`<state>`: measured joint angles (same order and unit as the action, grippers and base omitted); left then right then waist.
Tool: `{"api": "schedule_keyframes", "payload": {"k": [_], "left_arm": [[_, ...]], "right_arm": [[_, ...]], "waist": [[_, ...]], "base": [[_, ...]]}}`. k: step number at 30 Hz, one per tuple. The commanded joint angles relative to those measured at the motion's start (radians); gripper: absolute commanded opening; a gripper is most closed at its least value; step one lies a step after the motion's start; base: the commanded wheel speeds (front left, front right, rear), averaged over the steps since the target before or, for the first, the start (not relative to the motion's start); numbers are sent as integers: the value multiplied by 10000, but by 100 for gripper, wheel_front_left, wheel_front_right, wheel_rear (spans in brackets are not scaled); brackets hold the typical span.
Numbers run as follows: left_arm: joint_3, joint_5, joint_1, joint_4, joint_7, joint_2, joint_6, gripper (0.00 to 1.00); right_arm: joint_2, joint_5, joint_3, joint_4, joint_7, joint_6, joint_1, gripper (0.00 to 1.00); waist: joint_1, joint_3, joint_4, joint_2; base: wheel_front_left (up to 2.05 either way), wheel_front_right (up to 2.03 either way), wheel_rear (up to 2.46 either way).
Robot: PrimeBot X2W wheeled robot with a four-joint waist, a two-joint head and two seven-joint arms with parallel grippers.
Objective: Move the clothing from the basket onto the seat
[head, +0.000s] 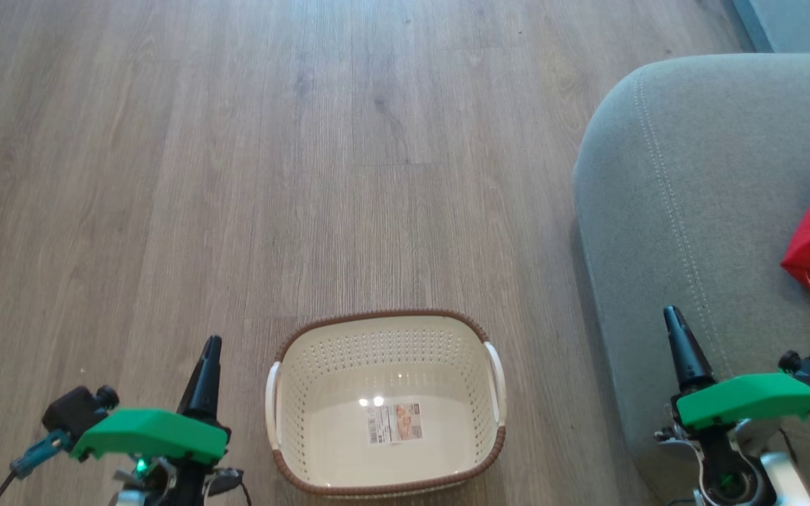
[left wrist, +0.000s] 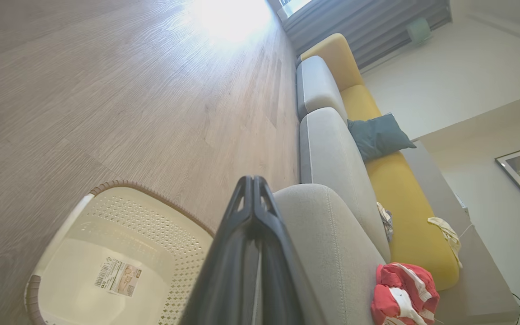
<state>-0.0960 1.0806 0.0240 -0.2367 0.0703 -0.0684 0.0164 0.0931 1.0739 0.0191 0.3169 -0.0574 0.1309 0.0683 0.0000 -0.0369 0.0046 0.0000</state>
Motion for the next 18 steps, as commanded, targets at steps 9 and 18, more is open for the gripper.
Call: {"api": "schedule_keyframes", "payload": {"k": [9, 18], "left_arm": [[550, 1222, 610, 206, -298, -151, 296, 0], [769, 2118, 649, 152, -533, -151, 467, 0]], "right_arm": [[-61, 1213, -166, -461, 322, -1, 348, 0], [-94, 2094, -345, -516, 556, -1, 353, 0]], "waist": [[0, 66, -9, 0], [0, 121, -16, 0]], "base": [[0, 0, 0], [0, 0, 0]]}}
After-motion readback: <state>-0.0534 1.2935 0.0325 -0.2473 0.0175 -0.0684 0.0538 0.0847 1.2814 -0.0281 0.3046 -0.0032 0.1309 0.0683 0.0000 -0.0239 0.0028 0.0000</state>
